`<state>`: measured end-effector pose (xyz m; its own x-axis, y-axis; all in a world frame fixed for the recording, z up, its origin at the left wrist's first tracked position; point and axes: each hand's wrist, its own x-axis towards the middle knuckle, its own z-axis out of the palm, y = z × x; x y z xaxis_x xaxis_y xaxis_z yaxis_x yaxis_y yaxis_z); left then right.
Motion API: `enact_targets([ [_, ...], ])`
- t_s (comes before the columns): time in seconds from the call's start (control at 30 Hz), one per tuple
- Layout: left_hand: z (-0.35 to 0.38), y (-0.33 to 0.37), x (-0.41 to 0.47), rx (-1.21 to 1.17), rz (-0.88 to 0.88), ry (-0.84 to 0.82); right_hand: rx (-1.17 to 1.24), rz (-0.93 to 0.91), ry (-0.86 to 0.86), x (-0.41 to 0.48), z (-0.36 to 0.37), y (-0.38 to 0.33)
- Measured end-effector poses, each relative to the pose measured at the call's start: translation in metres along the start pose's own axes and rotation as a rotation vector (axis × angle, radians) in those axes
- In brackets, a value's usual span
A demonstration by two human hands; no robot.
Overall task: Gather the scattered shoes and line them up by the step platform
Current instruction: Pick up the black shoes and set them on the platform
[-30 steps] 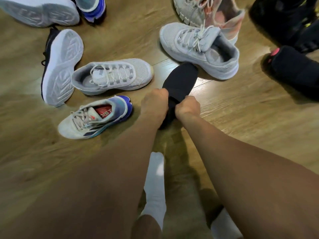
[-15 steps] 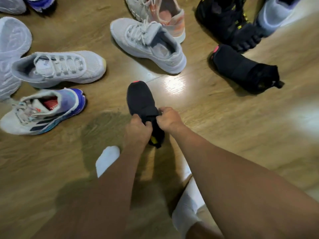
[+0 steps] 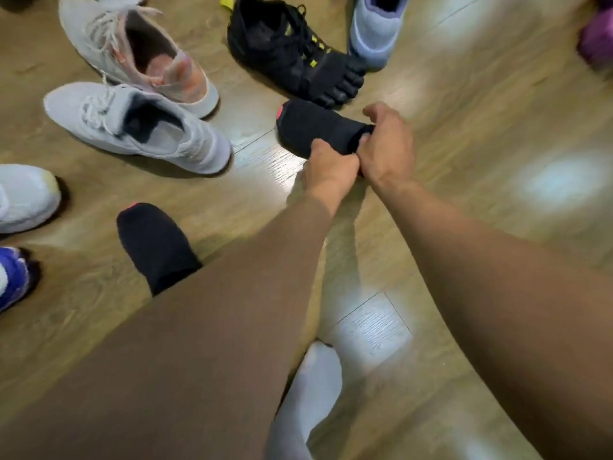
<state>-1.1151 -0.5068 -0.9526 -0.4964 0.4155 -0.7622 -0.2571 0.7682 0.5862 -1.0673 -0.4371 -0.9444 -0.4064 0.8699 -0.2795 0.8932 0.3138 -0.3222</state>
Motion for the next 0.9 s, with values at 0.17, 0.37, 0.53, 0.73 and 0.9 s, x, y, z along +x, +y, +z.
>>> enact_targets([
  [0.17, 0.053, 0.010, 0.040, 0.102, -0.117, -0.044, -0.110, 0.046, -0.168, 0.036, 0.006, 0.051],
  [0.37, 0.058, 0.003, 0.043, 0.313, 0.026, 0.073, 0.029, 0.152, -0.182, 0.040, 0.034, 0.066],
  [0.53, 0.017, -0.030, 0.002, 0.518, 0.129, 0.107, 0.083, 0.133, -0.238, -0.009, 0.031, 0.042],
  [0.73, -0.063, -0.106, -0.064, 0.673, 0.136, 0.060, 0.084, 0.147, -0.452, -0.109, 0.045, -0.012],
  [0.9, -0.118, -0.171, -0.093, 0.715, 0.027, 0.081, 0.029, 0.066, -0.591, -0.160, 0.081, -0.054],
])
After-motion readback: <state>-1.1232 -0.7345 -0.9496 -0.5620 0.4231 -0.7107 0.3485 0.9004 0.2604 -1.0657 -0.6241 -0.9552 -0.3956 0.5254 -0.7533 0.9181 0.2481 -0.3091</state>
